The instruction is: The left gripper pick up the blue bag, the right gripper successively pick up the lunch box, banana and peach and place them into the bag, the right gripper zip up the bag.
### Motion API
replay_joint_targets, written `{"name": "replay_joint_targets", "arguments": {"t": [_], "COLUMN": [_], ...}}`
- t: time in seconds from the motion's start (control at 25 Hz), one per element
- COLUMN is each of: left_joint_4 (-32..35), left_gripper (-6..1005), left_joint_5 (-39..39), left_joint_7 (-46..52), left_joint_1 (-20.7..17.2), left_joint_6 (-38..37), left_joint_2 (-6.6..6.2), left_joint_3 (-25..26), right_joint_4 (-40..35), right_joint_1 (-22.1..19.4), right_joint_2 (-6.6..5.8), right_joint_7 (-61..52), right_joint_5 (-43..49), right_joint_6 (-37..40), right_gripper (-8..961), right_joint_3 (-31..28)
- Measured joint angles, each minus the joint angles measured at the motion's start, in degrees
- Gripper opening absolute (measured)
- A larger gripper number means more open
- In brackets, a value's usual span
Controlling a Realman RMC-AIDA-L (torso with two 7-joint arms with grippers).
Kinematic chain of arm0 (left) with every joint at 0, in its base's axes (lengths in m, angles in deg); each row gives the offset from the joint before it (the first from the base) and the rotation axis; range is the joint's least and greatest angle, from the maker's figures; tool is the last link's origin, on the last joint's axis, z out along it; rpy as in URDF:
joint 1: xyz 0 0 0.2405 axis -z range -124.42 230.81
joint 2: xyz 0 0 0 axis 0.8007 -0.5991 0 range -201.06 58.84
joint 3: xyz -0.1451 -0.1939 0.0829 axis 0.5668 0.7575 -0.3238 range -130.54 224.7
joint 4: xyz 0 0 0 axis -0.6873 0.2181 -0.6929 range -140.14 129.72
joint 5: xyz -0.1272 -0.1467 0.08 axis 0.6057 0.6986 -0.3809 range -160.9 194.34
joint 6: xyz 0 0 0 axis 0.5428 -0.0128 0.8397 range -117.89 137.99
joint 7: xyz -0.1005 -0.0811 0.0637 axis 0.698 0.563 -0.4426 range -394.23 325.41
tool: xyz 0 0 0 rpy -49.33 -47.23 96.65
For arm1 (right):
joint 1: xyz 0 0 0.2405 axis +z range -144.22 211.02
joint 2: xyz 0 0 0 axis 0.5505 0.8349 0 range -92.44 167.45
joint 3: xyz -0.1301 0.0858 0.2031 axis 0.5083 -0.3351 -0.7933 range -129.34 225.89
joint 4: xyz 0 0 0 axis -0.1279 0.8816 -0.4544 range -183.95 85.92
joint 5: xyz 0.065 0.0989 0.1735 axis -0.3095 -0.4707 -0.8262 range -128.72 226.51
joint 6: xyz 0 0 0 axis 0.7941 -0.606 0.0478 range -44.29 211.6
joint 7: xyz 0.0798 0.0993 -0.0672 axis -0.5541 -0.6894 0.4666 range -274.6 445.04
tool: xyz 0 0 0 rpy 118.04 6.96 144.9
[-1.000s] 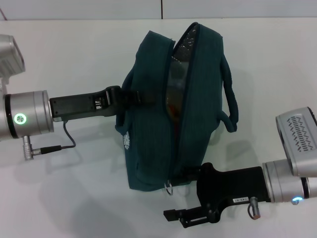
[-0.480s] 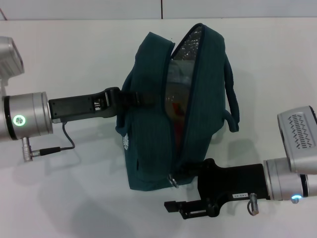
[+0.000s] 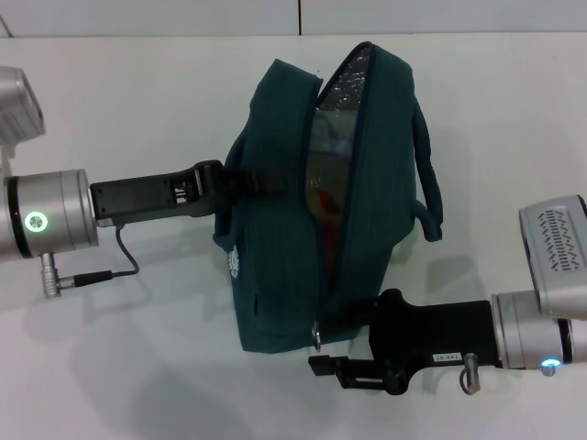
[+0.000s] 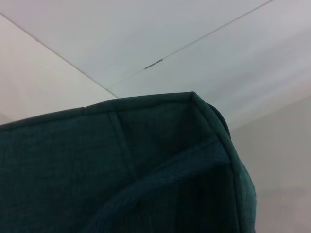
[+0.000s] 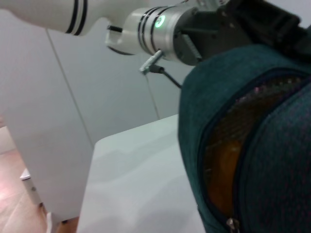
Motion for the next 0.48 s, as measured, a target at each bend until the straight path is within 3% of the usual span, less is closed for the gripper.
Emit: {"name": "replay_joint_targets", "arguments": {"t": [0.48], "left_joint_4": [0.0], "left_gripper": [33], "left_joint_5": [0.2], "left_joint_7": [0.0], "left_joint_1": [0.0], "left_joint_6": [0.0], "left_joint_2": [-0.09], "left_joint_3": [0.1], "right_joint_4": [-0.4], "right_joint_1": [-0.5], "right_joint_2": [0.00], "right_joint_7": [0.2], "right_joint_5": [-0.7], "right_joint_6": [-1.5], "right_gripper": [457], "right_joint_3": [0.1]}}
